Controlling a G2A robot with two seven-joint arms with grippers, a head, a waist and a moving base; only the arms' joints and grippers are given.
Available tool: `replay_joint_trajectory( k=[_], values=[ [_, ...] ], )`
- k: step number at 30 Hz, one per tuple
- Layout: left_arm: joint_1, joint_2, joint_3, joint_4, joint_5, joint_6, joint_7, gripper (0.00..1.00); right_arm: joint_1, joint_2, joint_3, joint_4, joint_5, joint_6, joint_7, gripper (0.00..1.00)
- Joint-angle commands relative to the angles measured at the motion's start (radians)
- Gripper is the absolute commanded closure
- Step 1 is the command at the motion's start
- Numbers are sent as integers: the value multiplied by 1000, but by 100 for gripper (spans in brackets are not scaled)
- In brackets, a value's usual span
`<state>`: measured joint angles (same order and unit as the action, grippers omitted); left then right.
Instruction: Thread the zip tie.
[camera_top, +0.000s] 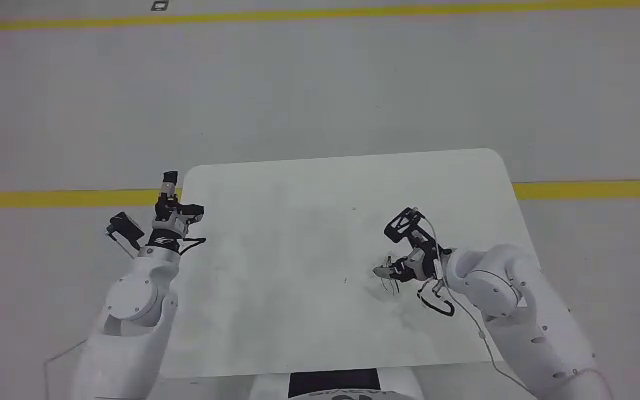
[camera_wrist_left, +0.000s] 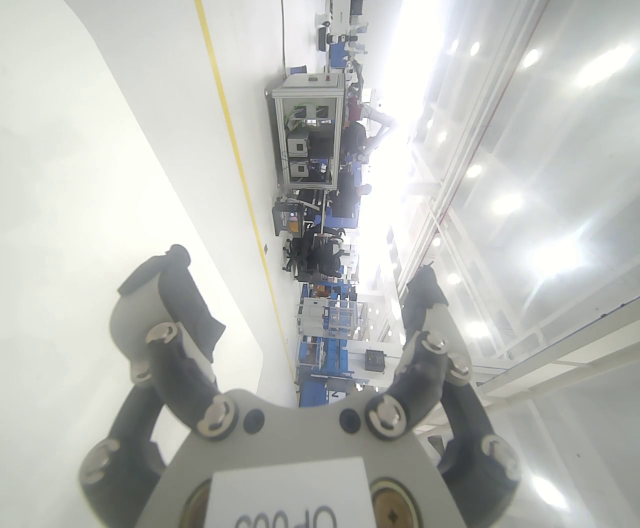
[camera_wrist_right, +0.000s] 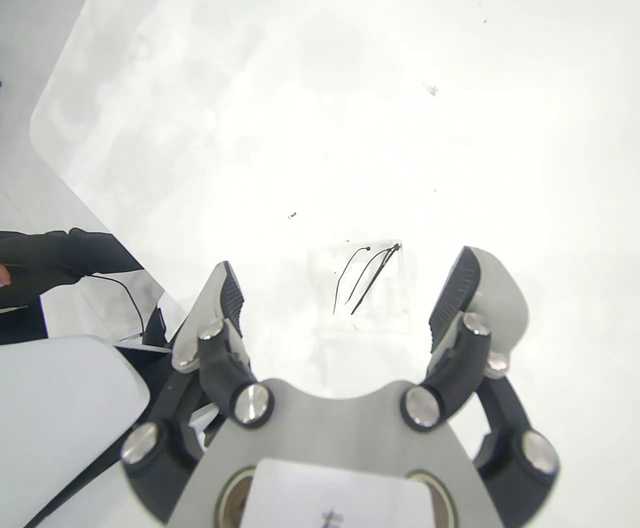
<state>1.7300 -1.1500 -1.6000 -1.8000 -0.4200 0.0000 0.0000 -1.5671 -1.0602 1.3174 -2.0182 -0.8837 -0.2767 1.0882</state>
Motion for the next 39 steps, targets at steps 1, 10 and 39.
replay_joint_trajectory(
  k=[1, 10, 39],
  values=[
    [0, 0, 0, 0, 0, 0, 0, 0, 0, 0, -5, -4, -4, -8, 0, 0],
    [0, 0, 0, 0, 0, 0, 0, 0, 99, -7, -118, 23, -79, 57, 123, 0],
    [0, 0, 0, 0, 0, 0, 0, 0, 219, -9, -287, 97, -29, 164, 302, 0]
  ],
)
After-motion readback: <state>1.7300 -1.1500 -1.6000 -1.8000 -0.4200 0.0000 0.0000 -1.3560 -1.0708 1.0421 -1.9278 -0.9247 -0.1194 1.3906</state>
